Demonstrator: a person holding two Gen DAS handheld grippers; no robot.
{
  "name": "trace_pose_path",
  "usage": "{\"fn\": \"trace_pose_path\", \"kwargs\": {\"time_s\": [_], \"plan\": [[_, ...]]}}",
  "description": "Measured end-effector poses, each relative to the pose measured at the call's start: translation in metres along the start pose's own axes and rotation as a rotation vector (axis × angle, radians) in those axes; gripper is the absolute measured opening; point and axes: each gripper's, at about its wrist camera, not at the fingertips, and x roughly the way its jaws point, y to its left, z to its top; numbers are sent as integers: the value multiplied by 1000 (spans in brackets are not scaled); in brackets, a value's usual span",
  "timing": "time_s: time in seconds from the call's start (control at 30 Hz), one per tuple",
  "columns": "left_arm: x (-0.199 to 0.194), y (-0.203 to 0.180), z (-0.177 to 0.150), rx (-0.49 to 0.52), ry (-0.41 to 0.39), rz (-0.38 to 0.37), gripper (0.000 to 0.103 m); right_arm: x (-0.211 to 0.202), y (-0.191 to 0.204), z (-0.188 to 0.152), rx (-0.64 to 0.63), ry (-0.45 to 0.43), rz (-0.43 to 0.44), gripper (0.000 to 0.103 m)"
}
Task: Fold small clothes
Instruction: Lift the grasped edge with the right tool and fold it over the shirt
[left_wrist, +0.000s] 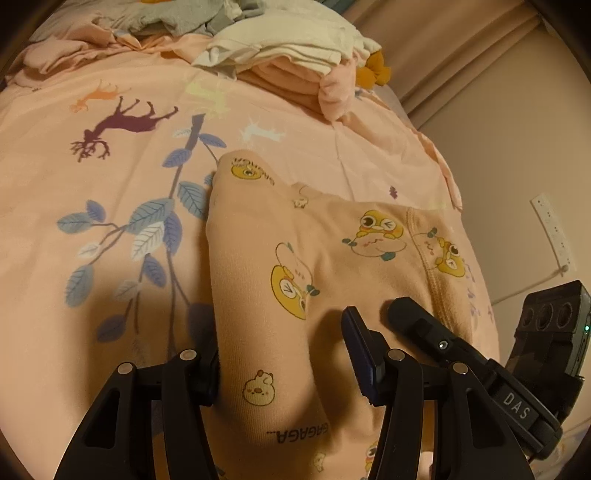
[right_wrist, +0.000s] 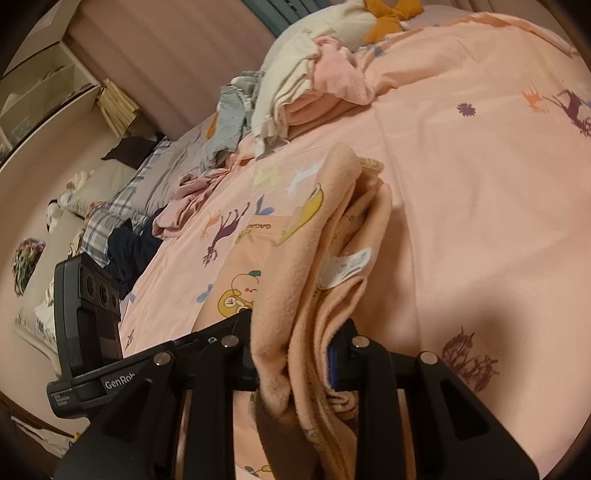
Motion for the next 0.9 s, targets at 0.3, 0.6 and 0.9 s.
{"fn": "trace_pose_path", "kwargs": {"time_s": [0.3,0.6,0.9], "plan": [[-26,6,-8,2,-30,20,55,-8,28,-10,-36,-8,40,25],[-51,24,-10,-11,-66,39,55,-1,57,-16,-84,6,65,25],[-59,45,-1,-33,-85,54,55,19,79,-14,-109,26,77,25]]}}
